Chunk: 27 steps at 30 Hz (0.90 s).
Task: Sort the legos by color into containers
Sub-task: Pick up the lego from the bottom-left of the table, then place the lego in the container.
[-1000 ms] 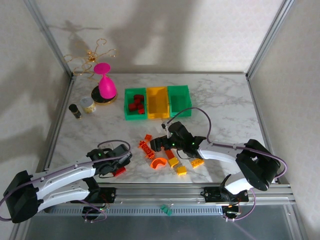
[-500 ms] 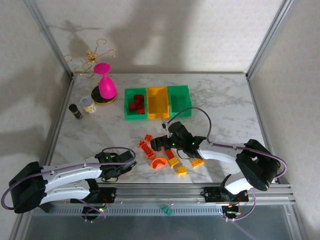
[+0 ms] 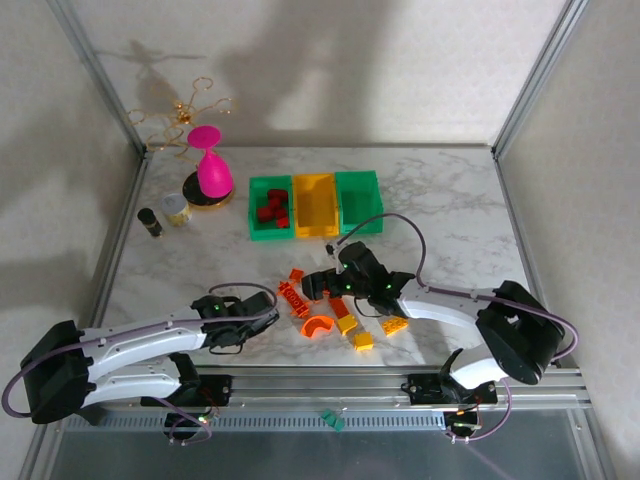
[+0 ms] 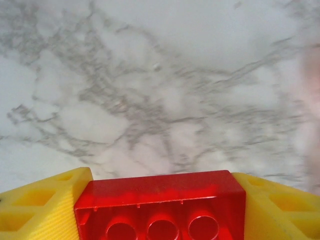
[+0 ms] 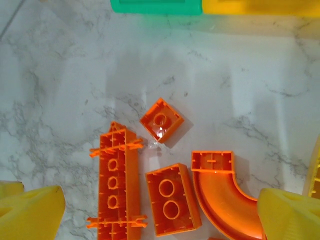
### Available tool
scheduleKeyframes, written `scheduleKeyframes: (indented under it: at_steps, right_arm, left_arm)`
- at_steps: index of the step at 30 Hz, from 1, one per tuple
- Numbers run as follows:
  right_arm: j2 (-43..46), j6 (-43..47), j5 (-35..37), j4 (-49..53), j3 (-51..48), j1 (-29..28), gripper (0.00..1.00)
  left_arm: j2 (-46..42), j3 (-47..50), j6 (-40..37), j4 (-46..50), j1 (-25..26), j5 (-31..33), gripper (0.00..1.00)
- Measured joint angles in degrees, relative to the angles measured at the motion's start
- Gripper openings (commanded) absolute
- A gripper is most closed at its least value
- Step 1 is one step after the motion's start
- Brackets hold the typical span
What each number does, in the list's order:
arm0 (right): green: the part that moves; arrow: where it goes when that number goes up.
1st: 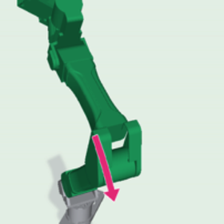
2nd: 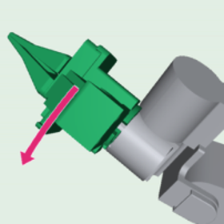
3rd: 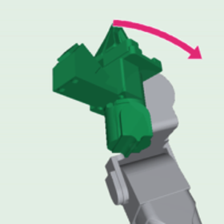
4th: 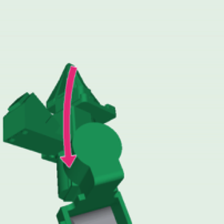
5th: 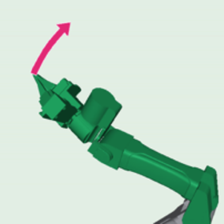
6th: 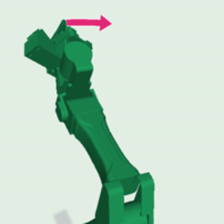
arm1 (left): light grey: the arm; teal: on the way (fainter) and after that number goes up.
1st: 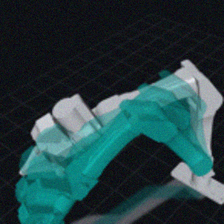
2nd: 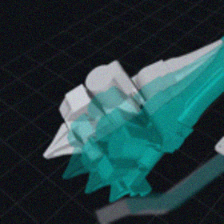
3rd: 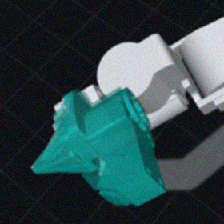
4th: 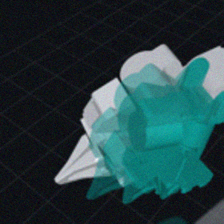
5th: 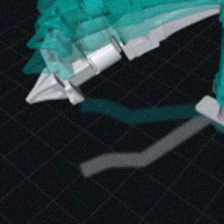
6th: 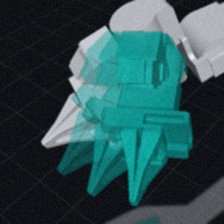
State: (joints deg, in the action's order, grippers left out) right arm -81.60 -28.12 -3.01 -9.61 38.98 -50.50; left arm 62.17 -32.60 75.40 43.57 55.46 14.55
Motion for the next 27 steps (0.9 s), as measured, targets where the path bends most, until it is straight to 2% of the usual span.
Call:
scheduleKeyframes:
  at_steps: [5,14,20,27]
  right_arm:
    - [2.6,-0.2,-0.1,0.4,0.3,3.1,0.99]
    - [4.0,-0.5,0.0,2.2,0.6,9.7,0.99]
    - [4.3,-1.3,0.0,3.2,1.2,12.3,0.99]
    - [4.5,-1.3,0.2,3.2,2.0,12.5,0.99]
  left_arm:
    - [3.1,-6.4,-4.5,0.0,-2.7,3.2,0.64]
    - [13.9,-23.6,-20.9,-4.3,-14.4,10.1,0.64]
    - [24.7,-34.8,-30.2,-12.3,-20.7,10.3,0.62]
    - [39.7,-45.1,-34.6,-18.1,-24.3,9.3,0.63]
